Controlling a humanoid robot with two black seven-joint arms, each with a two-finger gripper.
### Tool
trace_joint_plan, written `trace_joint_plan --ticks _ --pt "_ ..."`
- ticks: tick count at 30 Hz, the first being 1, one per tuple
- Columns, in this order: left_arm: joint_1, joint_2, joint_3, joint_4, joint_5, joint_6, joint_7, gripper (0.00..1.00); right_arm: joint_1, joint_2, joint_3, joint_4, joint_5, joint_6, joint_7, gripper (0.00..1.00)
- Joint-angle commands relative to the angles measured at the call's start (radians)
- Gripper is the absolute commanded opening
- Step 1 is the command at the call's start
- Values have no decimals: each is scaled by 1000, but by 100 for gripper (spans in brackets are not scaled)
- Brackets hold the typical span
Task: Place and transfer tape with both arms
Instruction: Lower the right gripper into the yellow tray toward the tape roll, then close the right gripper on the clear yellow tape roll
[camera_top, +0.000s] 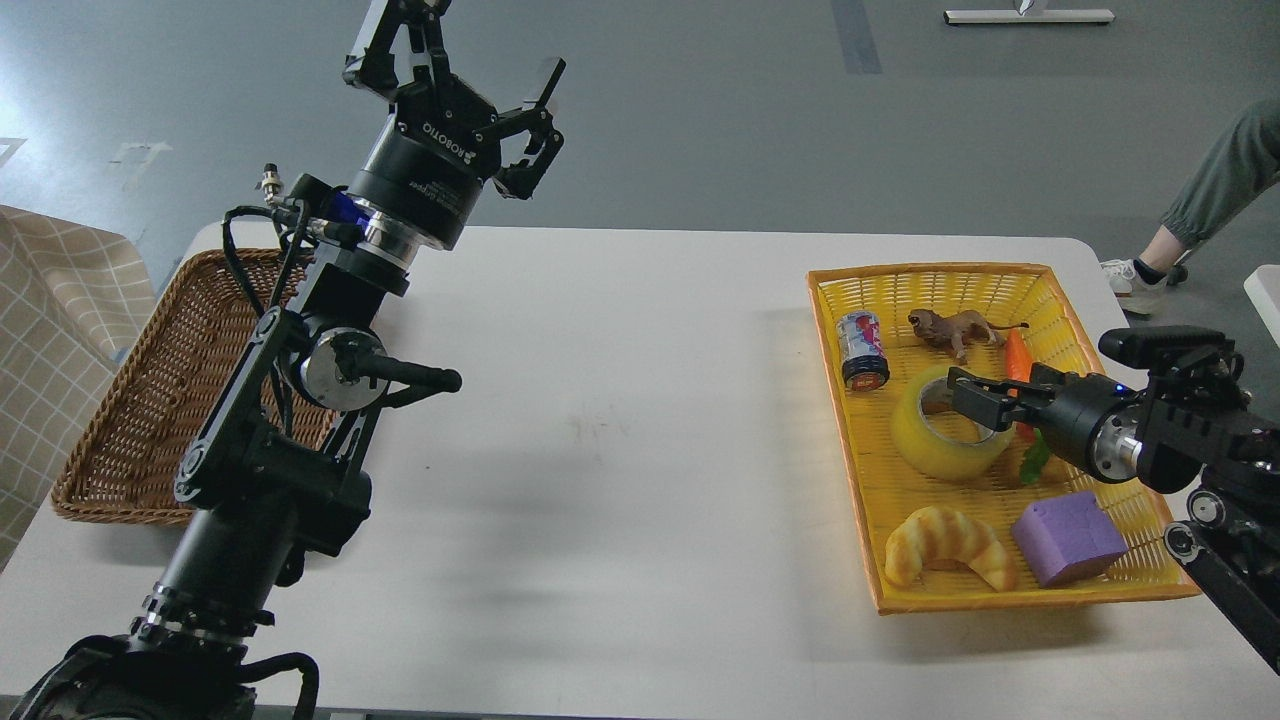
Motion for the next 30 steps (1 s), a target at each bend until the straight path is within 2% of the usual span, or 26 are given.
trace_joint_plan --ticks 1,20,30 --pt "0 0 -6 1 -1 -3 0 98 -7 2 -5 2 -6 0 5 100" --pt "17 6 -9 1 -1 -3 -2 98 -46 20 -7 -15 -73 -8 20 98" --pt "20 8 -9 8 -1 -5 -2 98 -46 34 -7 -37 -118 -46 20 97"
